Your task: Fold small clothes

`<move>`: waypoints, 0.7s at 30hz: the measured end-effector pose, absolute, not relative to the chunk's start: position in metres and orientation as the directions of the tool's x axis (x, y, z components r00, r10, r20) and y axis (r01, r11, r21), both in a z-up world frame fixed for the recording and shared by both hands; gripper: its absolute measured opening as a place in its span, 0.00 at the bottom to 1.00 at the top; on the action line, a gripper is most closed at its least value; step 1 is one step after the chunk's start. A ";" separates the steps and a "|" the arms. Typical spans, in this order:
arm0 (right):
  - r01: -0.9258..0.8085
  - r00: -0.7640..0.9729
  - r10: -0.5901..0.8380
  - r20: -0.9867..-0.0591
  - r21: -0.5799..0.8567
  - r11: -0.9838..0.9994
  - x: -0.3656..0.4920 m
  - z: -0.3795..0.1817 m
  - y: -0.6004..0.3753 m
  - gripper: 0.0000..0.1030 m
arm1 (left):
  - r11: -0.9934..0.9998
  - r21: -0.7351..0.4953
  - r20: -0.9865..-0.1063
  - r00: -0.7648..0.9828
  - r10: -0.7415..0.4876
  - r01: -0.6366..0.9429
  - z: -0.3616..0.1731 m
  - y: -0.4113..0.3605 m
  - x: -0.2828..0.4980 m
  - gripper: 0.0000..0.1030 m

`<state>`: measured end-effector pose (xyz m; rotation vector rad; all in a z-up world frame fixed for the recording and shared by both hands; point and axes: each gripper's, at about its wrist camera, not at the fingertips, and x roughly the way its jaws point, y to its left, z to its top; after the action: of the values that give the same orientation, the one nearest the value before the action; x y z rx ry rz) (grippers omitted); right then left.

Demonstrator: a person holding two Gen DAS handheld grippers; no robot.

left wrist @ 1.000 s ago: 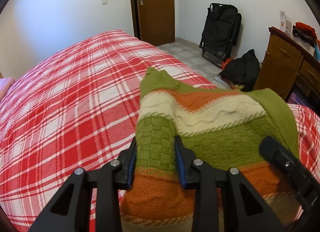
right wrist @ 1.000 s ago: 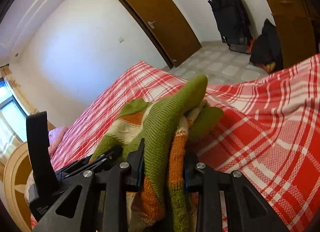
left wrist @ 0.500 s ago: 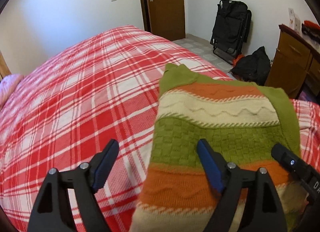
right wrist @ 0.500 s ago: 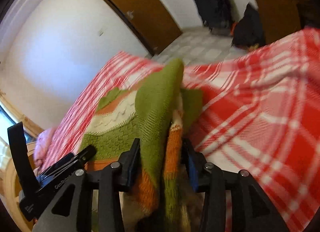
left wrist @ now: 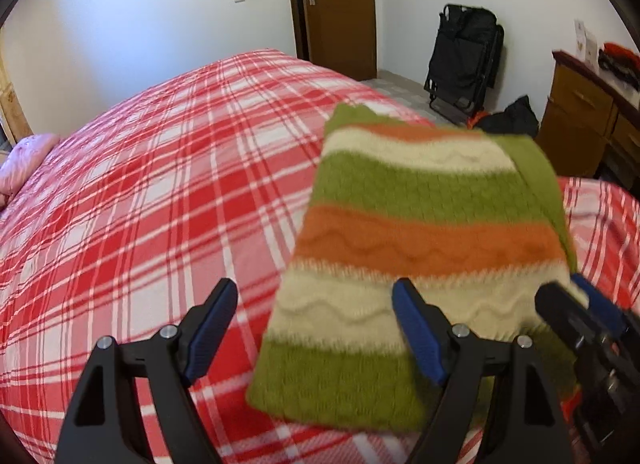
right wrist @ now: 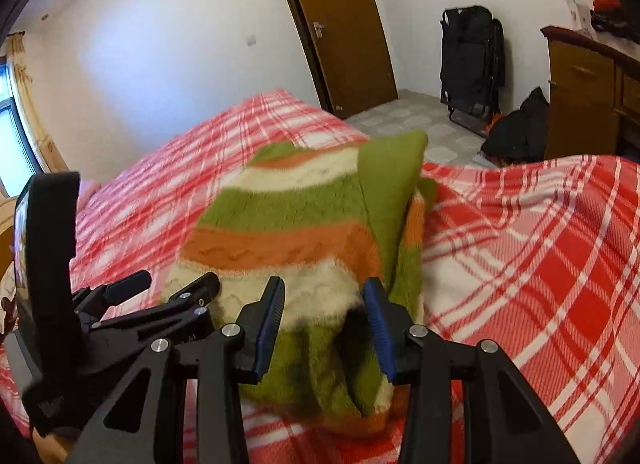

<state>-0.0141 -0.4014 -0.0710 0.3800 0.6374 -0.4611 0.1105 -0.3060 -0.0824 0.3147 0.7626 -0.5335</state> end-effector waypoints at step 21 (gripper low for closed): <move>0.571 0.724 -0.323 -0.609 0.267 0.777 -0.079 -0.046 -0.371 0.64 | 0.812 0.039 -0.706 0.591 -0.390 0.583 -0.063 -0.272 0.064 0.92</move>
<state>-0.0792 -0.3708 -0.0463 0.4633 0.5712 -0.5132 0.0639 -0.2717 -0.0627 0.2794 0.7466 -0.5745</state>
